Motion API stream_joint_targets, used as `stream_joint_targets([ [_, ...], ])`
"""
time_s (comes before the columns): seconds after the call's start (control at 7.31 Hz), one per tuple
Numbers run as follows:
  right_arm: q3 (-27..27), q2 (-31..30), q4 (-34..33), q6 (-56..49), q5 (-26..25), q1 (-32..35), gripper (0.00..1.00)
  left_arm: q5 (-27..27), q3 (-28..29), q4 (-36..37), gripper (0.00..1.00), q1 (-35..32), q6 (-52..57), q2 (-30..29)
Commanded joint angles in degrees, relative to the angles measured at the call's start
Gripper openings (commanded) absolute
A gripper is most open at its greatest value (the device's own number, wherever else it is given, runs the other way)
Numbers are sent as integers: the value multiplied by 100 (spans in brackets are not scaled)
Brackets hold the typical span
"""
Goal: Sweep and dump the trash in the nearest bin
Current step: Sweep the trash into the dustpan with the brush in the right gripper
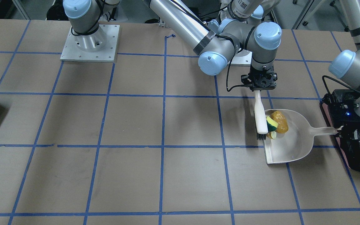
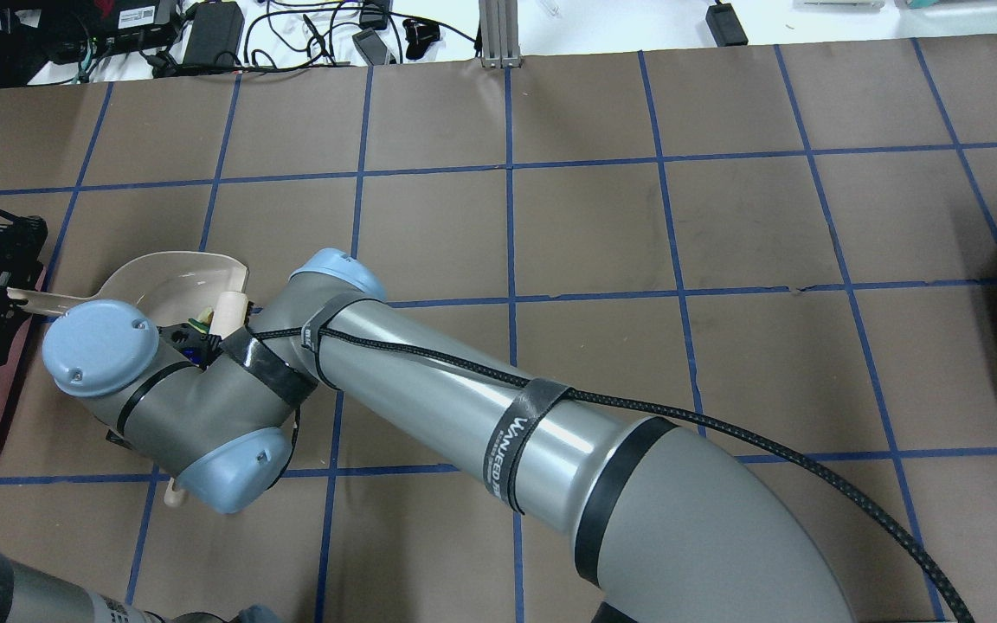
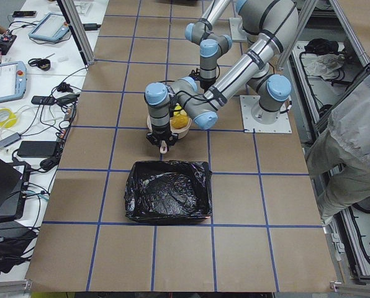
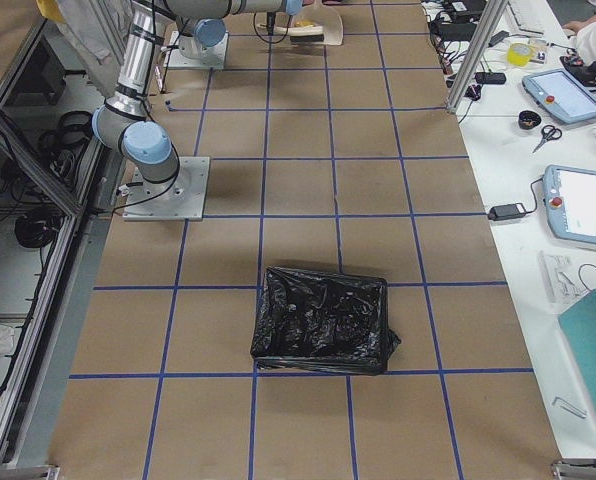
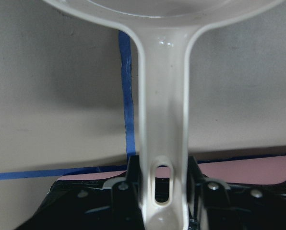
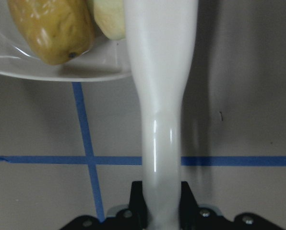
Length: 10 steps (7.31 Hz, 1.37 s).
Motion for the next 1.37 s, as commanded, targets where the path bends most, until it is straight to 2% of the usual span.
stream_joint_targets([
  [0.0,-43,196,-588,231,166,12,0,0,10,4,0,0,48,-28],
  [0.27,-52,215,-626,283,166,56,0,0,10,4,0,0,57,-28],
  [0.55,-43,-13,-513,309,174,30,0,-9,19,4,0,9,109,-28],
  [1.09,97,-479,278,-58,130,-259,0,-18,10,4,0,35,127,-45],
  [1.23,106,-567,705,-442,61,-364,0,-35,10,-5,0,44,127,-45],
])
